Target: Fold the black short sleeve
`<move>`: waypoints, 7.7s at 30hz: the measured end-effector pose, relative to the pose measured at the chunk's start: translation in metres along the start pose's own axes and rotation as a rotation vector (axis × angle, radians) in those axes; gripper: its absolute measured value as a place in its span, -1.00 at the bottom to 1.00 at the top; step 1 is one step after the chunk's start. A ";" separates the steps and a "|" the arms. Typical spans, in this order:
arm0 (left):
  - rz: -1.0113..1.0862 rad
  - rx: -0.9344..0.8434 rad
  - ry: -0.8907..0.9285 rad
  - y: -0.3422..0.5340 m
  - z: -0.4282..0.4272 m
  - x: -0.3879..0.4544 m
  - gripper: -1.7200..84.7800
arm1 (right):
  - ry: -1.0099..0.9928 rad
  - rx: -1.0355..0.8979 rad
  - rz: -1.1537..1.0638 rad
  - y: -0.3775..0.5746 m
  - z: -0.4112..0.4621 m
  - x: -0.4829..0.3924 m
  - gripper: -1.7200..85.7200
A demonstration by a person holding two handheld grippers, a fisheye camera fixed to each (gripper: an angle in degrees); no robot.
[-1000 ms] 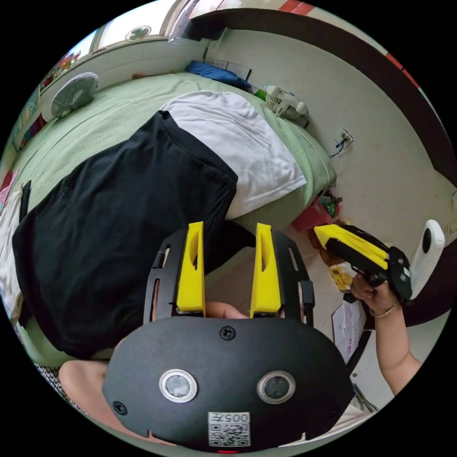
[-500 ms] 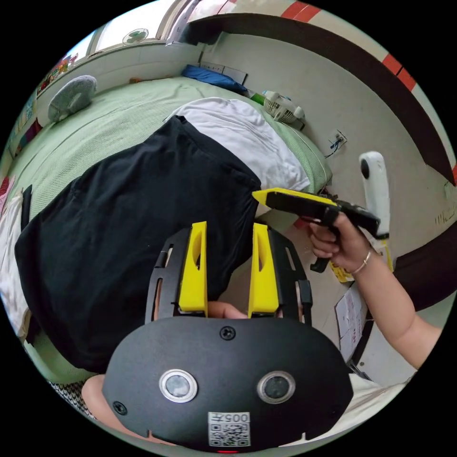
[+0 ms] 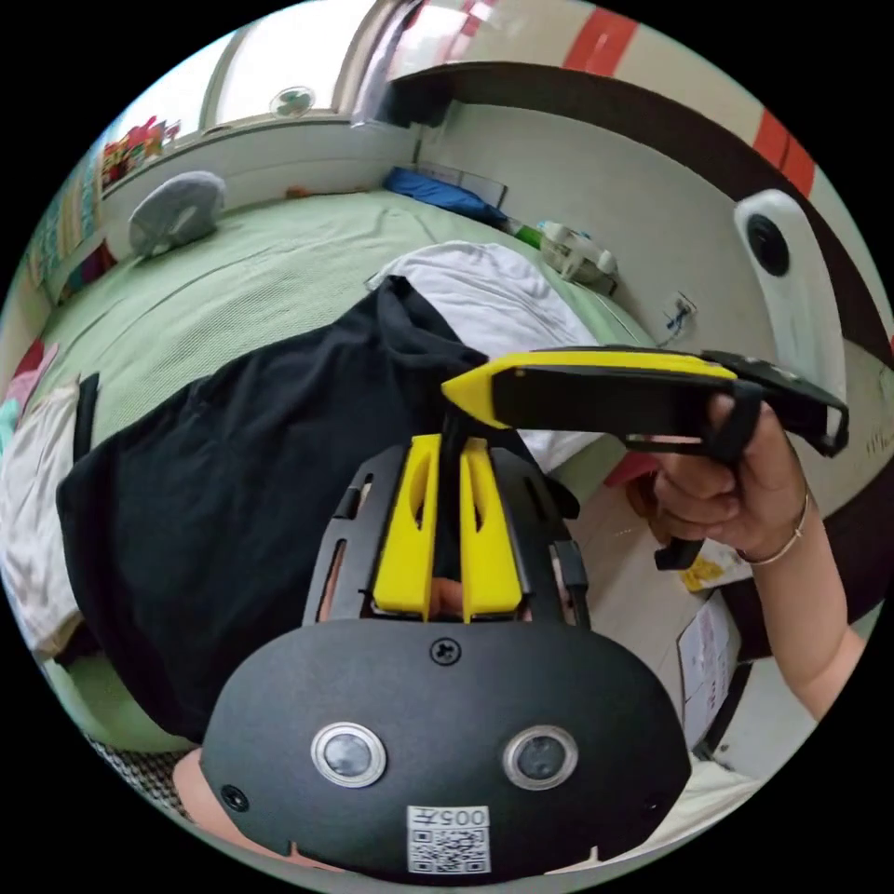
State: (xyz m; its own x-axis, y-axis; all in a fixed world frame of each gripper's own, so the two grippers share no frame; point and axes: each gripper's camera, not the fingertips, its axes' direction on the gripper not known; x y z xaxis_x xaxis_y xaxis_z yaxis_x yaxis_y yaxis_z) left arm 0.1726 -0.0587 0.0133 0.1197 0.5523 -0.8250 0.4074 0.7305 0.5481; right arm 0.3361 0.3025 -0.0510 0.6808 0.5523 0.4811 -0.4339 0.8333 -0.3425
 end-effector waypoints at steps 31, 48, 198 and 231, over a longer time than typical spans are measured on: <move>0.113 -0.031 0.070 -0.009 0.044 0.045 -0.84 | 0.186 -0.048 0.229 0.052 0.016 0.054 -0.99; 0.202 -0.002 -0.059 -0.001 0.061 0.094 -0.76 | 0.382 0.098 -0.019 0.055 -0.007 0.002 -0.84; 0.041 -0.020 0.233 0.084 0.145 0.082 -0.93 | 0.139 -0.047 0.104 -0.060 0.066 0.161 -0.80; 0.156 -0.085 0.118 0.099 0.141 0.120 -0.48 | -0.116 -0.161 0.219 0.041 0.121 0.193 -0.77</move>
State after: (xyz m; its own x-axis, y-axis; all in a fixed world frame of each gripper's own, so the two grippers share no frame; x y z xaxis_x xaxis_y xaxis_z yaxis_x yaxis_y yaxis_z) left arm 0.3556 0.0237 -0.0510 0.0664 0.7011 -0.7100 0.3135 0.6609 0.6819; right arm 0.3780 0.4466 0.1259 0.5051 0.7255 0.4675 -0.4577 0.6844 -0.5676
